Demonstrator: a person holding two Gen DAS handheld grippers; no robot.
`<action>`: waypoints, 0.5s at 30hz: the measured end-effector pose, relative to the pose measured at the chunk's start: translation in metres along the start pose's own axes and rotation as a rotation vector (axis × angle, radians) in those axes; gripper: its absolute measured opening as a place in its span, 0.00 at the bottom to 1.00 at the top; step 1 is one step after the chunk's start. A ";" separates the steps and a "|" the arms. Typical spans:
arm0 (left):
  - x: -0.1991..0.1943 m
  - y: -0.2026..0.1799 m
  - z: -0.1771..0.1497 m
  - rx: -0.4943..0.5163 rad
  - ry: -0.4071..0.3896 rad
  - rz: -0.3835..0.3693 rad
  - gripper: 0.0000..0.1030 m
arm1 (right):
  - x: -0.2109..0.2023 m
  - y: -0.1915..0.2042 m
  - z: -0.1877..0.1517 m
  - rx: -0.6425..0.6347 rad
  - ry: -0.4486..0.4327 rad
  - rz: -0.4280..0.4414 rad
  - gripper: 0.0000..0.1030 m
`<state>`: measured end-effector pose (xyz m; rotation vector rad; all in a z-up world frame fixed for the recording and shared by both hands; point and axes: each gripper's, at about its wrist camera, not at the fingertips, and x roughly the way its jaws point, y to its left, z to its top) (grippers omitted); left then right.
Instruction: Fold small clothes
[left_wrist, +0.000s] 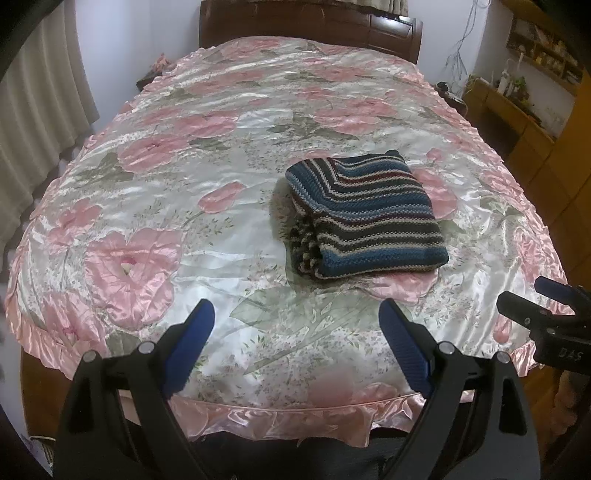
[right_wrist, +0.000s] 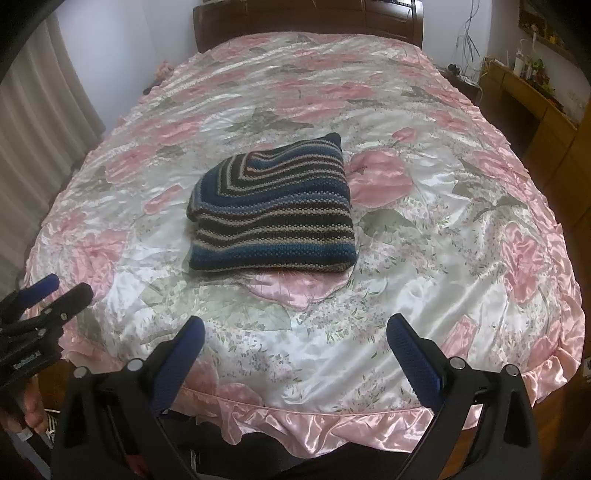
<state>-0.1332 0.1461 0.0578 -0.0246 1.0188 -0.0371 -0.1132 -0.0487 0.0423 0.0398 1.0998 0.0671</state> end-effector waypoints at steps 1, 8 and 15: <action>0.000 0.000 0.000 0.001 0.000 0.002 0.87 | 0.000 0.000 0.000 0.000 0.000 -0.001 0.96; 0.001 0.000 0.000 0.005 0.001 0.005 0.87 | -0.001 -0.003 0.003 0.002 -0.003 -0.009 0.96; 0.001 0.000 -0.001 0.004 0.002 0.006 0.88 | 0.000 -0.003 0.002 -0.007 -0.003 -0.032 0.96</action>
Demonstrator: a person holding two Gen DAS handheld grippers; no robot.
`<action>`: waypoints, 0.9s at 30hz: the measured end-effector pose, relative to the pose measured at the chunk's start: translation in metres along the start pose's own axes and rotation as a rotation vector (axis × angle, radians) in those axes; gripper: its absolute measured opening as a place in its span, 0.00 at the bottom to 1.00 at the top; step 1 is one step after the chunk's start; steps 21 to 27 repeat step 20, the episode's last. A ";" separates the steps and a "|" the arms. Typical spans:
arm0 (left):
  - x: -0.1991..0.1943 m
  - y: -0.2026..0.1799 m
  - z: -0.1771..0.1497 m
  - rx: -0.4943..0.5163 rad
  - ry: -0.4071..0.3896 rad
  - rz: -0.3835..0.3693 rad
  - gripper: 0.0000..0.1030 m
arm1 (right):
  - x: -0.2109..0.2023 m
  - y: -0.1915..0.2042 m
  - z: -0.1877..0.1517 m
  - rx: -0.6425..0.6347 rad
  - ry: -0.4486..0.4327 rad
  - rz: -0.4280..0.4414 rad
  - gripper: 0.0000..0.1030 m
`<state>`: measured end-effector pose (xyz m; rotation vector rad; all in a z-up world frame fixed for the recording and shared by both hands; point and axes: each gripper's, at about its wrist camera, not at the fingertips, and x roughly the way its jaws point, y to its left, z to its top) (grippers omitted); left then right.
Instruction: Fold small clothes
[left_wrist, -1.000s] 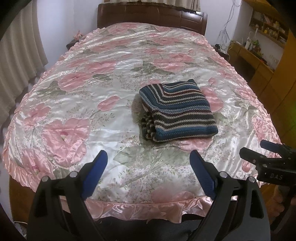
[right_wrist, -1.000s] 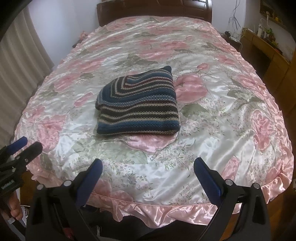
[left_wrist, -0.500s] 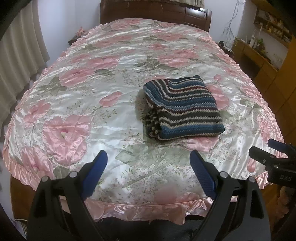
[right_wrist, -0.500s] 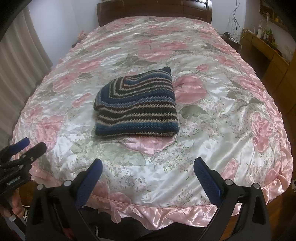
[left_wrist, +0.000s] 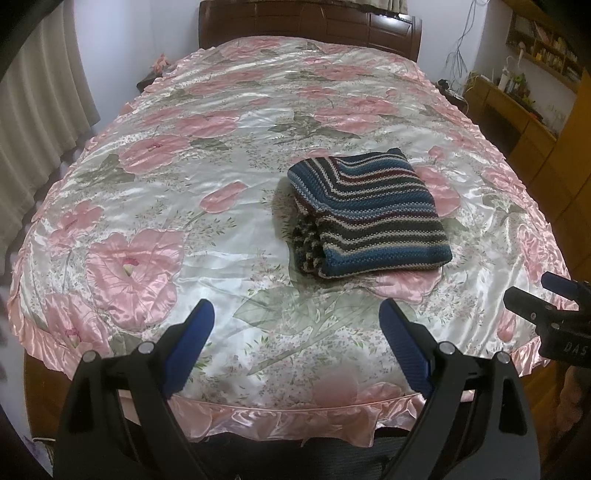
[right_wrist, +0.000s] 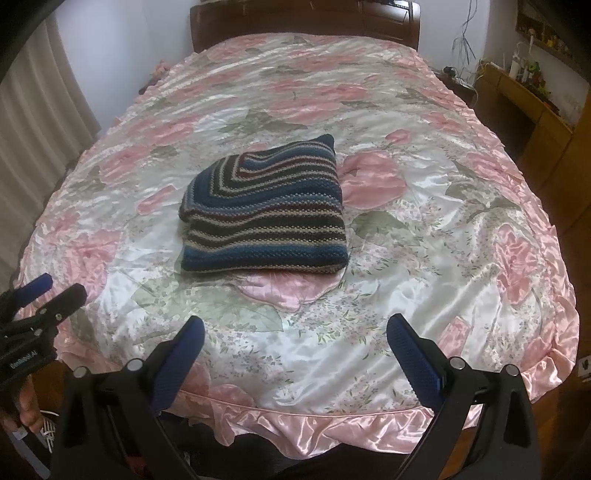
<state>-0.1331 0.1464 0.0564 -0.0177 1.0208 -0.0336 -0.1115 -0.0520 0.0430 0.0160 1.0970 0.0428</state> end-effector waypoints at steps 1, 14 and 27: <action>0.000 0.000 0.000 0.000 -0.001 0.001 0.88 | 0.000 0.000 0.000 0.000 -0.002 -0.004 0.96; 0.001 -0.001 0.001 0.001 0.001 0.000 0.88 | 0.002 -0.006 0.002 0.013 0.005 -0.002 0.96; 0.002 0.001 0.001 0.004 0.001 0.000 0.88 | 0.002 -0.008 0.003 0.013 0.007 -0.008 0.96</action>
